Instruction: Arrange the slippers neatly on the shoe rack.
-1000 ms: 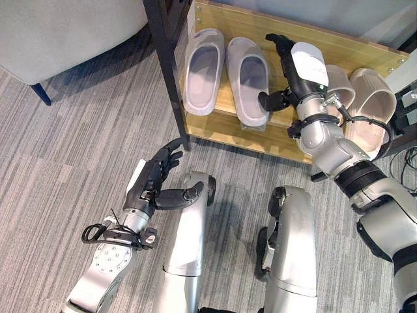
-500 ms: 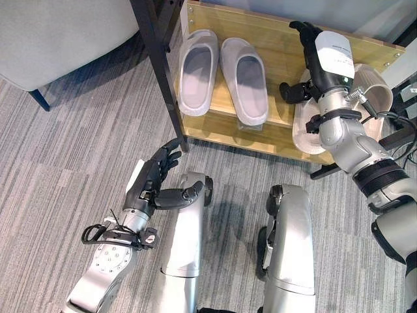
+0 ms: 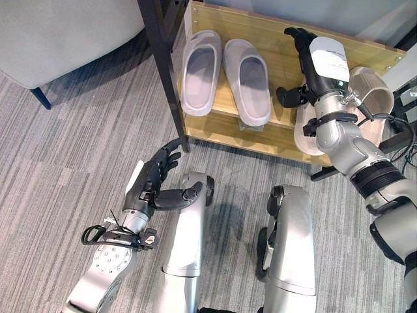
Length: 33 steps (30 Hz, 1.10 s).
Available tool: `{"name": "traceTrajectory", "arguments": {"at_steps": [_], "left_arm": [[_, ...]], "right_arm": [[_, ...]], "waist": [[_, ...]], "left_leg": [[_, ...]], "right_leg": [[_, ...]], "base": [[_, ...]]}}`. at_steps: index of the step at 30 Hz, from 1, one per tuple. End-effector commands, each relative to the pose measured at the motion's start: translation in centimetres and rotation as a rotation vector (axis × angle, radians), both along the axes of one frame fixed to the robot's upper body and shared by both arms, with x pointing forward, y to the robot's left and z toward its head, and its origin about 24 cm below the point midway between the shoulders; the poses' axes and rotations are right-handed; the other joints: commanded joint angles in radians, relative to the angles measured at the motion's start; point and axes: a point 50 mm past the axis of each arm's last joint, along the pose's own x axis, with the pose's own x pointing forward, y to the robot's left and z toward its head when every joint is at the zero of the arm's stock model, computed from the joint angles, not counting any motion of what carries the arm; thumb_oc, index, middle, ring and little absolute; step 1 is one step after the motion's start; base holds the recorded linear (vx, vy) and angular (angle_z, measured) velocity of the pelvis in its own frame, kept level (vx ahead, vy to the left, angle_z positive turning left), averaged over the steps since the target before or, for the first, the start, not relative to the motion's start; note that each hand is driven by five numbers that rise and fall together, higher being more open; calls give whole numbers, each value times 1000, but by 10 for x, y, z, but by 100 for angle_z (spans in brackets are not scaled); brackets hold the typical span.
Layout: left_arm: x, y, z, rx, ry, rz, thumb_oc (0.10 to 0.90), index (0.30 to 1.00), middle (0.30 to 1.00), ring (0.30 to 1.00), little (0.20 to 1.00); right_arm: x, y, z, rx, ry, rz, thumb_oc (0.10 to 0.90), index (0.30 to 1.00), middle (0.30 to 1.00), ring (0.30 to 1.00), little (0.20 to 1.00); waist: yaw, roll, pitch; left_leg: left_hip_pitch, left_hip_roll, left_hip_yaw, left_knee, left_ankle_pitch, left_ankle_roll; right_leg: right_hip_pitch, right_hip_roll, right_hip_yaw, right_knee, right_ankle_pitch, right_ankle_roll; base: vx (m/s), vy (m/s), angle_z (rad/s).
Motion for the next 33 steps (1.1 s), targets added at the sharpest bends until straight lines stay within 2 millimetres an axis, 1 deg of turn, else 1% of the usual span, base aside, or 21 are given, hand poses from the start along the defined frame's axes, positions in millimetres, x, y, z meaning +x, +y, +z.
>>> {"name": "traceTrajectory", "arguments": {"at_steps": [1, 4, 7, 12, 17, 18, 19, 24, 25, 27, 33], "left_arm": [[-18, -35, 46, -146, -270, -168, 800, 900, 900, 900, 900], [-19, -35, 47, -147, -273, -167, 800, 900, 900, 900, 900], [-19, -35, 47, -155, -272, -168, 800, 900, 900, 900, 900], [-19, -36, 47, -162, -272, -170, 800, 900, 900, 900, 900], [-20, -38, 47, -166, -270, -177, 800, 900, 900, 900, 900], [-20, -38, 47, -167, -269, -180, 800, 900, 900, 900, 900], [-20, -38, 47, -167, -269, -179, 800, 900, 900, 900, 900], [-20, -39, 48, -166, -278, -185, 800, 900, 900, 900, 900], [-20, -39, 48, -173, -277, -185, 800, 900, 900, 900, 900], [-20, -39, 48, -176, -276, -186, 800, 900, 900, 900, 900], [-20, -41, 49, -182, -286, -192, 800, 900, 900, 900, 900]], "right_arm": [[-11, 7, 60, -3, -215, 45, 800, 900, 900, 900, 900], [-11, 15, 59, -43, -203, 68, 800, 900, 900, 900, 900], [-11, 15, 60, -78, -195, 62, 800, 900, 900, 900, 900], [-9, 15, 55, -86, -168, 57, 800, 900, 900, 900, 900], [-7, 18, 49, -52, -149, 72, 800, 900, 900, 900, 900], [-6, 22, 49, -44, -148, 86, 800, 900, 900, 900, 900], [-6, 22, 49, -44, -148, 86, 800, 900, 900, 900, 900], [-6, 33, 51, -25, -160, 120, 800, 900, 900, 900, 900], [-6, 38, 53, -4, -173, 135, 800, 900, 900, 900, 900], [-6, 38, 54, 7, -178, 135, 800, 900, 900, 900, 900], [-6, 48, 56, 48, -197, 158, 800, 900, 900, 900, 900]], "waist": [[55, 45, -39], [58, 45, -39], [59, 43, -39], [59, 40, -39], [57, 41, -39], [59, 44, -39], [59, 44, -39], [61, 47, -39], [60, 47, -39], [60, 47, -39], [64, 55, -39]], "left_leg": [[-50, -73, -18, 59, 12, 34], [-50, -73, -16, 61, 11, 35], [-50, -72, -17, 65, 10, 33], [-50, -70, -14, 67, 10, 34], [-50, -68, -11, 72, 6, 35], [-50, -69, -11, 73, 7, 35], [-50, -69, -11, 74, 6, 35], [-50, -69, -8, 73, 7, 33], [-50, -71, -7, 75, 7, 32], [-50, -72, -7, 75, 7, 33], [-50, -76, -11, 79, 2, 31]], "right_leg": [[-86, 40, 18, -45, 446, -193], [-85, 39, 24, -42, 447, -193], [-86, 37, 26, -39, 443, -193], [-88, 37, 31, -36, 443, -194], [-90, 40, 33, -34, 443, -195], [-90, 42, 34, -33, 445, -195], [-90, 42, 34, -33, 445, -195], [-90, 45, 36, -30, 445, -197], [-88, 45, 36, -27, 446, -198], [-87, 45, 36, -27, 447, -199], [-85, 47, 33, -26, 449, -200]], "base": [[0, 0, 0], [0, 0, 0], [0, 0, 0], [0, 0, 0], [0, 0, 0], [0, 0, 0], [0, 0, 0], [0, 0, 0], [0, 0, 0], [0, 0, 0], [0, 0, 0]]}}
